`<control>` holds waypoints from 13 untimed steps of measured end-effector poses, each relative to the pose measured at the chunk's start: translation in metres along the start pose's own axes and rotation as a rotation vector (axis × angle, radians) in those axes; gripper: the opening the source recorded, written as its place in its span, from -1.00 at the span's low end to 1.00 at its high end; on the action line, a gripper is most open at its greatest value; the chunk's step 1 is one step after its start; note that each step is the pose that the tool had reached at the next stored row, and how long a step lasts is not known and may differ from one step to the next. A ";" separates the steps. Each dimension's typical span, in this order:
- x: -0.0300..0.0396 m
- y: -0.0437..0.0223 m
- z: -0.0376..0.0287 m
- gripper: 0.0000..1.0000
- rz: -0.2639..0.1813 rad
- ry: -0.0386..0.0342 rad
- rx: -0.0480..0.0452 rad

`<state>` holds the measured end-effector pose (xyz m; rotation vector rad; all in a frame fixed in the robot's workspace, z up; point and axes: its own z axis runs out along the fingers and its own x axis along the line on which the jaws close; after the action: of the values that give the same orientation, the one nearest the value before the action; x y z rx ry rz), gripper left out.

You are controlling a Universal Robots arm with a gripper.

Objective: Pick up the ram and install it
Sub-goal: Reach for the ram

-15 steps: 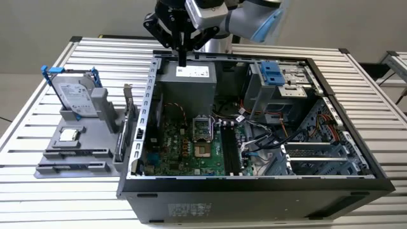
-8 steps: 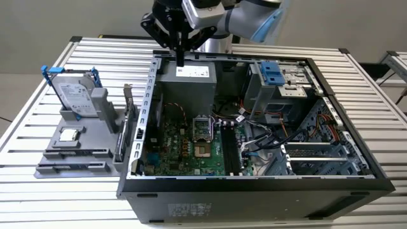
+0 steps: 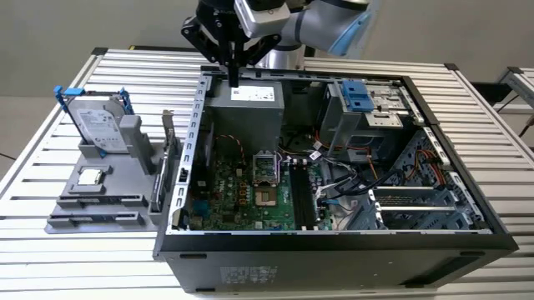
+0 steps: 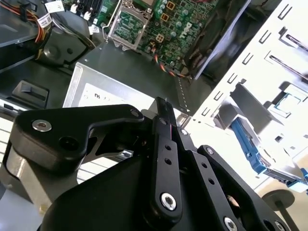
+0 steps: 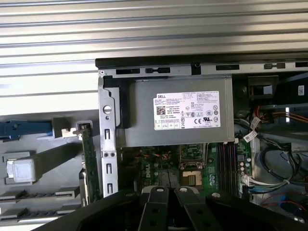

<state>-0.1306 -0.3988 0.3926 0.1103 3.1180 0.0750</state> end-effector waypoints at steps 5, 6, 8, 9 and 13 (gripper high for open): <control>0.0027 -0.0002 -0.0001 -1.00 0.000 0.0001 0.0001; 0.0032 -0.0002 -0.0001 -1.00 0.000 0.0001 0.0001; 0.0043 -0.0003 -0.0001 -1.00 0.000 0.0000 0.0000; 0.0048 -0.0003 -0.0001 -1.00 0.000 0.0000 0.0000; 0.0069 -0.0005 -0.0002 -1.00 0.000 0.0000 0.0000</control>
<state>-0.1375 -0.3988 0.3926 0.1104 3.1180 0.0750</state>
